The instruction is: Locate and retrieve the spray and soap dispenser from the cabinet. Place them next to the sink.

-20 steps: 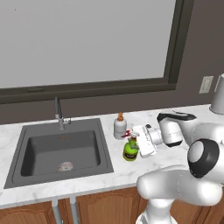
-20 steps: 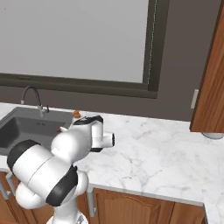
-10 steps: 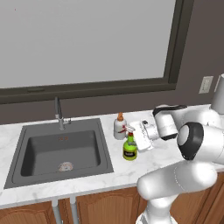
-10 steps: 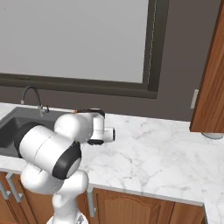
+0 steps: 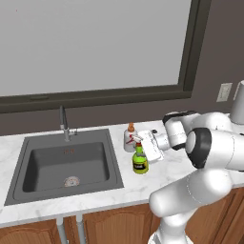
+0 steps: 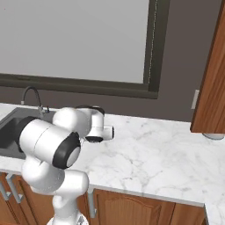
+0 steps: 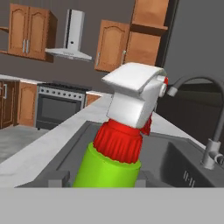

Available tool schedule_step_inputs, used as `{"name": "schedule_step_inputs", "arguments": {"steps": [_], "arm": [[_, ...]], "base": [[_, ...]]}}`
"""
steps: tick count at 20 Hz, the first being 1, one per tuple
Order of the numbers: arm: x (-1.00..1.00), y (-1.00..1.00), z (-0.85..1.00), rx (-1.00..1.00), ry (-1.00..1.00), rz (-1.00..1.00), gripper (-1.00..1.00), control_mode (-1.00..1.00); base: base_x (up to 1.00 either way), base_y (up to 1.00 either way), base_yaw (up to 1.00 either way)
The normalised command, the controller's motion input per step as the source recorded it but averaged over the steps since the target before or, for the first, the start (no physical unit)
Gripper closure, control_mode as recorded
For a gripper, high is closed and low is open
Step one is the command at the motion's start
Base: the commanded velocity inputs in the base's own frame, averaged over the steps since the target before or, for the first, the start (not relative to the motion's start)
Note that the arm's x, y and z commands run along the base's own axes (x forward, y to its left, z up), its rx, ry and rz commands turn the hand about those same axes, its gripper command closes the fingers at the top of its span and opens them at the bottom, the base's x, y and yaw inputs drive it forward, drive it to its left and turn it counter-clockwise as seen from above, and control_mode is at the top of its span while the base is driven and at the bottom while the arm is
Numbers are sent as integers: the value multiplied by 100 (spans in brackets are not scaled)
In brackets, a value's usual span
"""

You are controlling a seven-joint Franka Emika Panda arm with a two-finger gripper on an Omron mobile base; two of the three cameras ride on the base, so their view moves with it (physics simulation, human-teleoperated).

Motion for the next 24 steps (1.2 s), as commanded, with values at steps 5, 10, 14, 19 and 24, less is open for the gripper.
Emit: {"name": "schedule_step_inputs", "arguments": {"steps": [5,10,14,19,24], "arm": [[-26,-3,-25,2,-12,0,100,-100],[-21,-4,-24,2,-11,0,100,-100],[-4,1,-25,1,-7,0,-100,-100],[0,5,-15,0,-5,1,-100,-100],[0,0,-7,0,-2,1,-100,-100]], "base": [[0,0,0],[0,0,0],[0,0,0],[0,0,0],[0,0,0]]}}
